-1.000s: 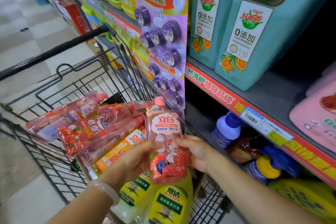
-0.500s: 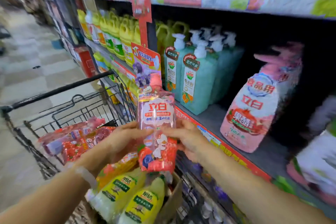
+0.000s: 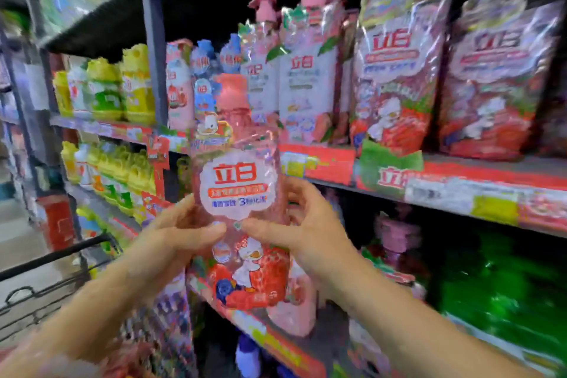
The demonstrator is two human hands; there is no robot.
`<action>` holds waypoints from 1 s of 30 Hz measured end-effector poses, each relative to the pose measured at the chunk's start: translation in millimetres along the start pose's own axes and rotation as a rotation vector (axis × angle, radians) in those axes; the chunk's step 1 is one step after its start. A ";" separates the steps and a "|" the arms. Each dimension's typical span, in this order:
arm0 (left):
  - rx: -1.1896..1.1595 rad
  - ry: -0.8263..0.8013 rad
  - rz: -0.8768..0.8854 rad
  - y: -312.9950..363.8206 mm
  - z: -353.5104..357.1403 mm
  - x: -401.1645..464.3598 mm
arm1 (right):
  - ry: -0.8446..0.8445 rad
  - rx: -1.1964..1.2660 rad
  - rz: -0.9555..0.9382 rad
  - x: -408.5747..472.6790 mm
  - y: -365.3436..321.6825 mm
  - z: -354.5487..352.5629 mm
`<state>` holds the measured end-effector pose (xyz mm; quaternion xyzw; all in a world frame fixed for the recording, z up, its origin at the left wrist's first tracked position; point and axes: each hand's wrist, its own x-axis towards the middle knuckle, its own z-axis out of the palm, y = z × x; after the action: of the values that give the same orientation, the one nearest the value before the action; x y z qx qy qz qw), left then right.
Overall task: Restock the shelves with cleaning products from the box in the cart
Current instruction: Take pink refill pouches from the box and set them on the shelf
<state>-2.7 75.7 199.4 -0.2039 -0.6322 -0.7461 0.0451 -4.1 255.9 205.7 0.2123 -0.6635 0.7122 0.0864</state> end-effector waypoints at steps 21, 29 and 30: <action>0.524 -0.043 0.742 116.7 249.6 109.4 | 0.525 -0.170 -0.333 -20.9 -194.8 -182.6; 0.924 -0.044 0.691 82.3 252.0 114.0 | 0.523 -0.142 -0.217 1.6 -152.8 -205.2; 0.969 -0.031 0.714 78.2 246.5 114.8 | 0.516 -0.151 -0.219 3.3 -149.6 -205.9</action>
<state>-21.1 319.3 342.1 -0.3707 -0.7932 -0.3088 0.3716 14.8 473.2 336.9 0.0875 -0.6440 0.6776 0.3442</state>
